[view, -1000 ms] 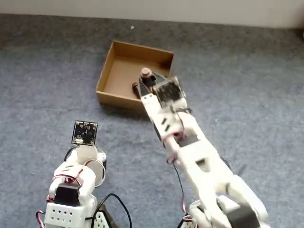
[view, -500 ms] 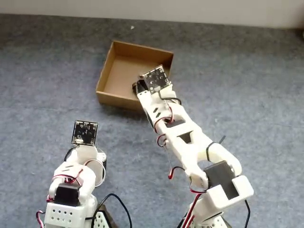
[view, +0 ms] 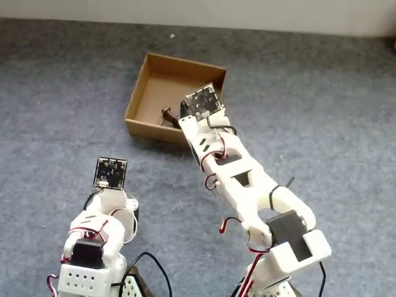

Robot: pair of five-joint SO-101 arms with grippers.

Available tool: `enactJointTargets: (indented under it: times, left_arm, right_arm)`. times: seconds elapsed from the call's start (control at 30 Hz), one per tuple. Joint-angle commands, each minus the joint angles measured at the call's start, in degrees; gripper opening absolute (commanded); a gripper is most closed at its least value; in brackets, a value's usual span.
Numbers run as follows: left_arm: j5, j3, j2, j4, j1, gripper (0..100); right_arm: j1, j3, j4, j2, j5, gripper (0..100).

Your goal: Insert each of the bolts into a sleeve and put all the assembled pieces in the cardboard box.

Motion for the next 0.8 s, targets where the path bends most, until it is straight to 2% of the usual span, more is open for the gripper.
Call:
enactJointTargets:
  times: [0.0, 0.1, 0.33, 0.77]
  left_arm:
    - [-1.1, 1.1, -0.3, -0.4, -0.5, 1]
    - [-1.1, 1.1, -0.3, -0.4, -0.5, 1]
    - [-1.1, 1.1, -0.3, -0.4, -0.5, 1]
    - [-1.0, 1.1, -0.3, -0.4, -0.5, 1]
  right_arm:
    - [0.9, -1.1, -1.4, -3.0, 0.4, 8.4]
    - [1.5, 2.7, -1.4, -9.3, 0.4, 0.1]
    - [1.8, 15.3, -1.0, -29.1, 0.5, 0.6]
    - [1.9, 31.6, 15.2, -61.1, 0.5, 0.6]
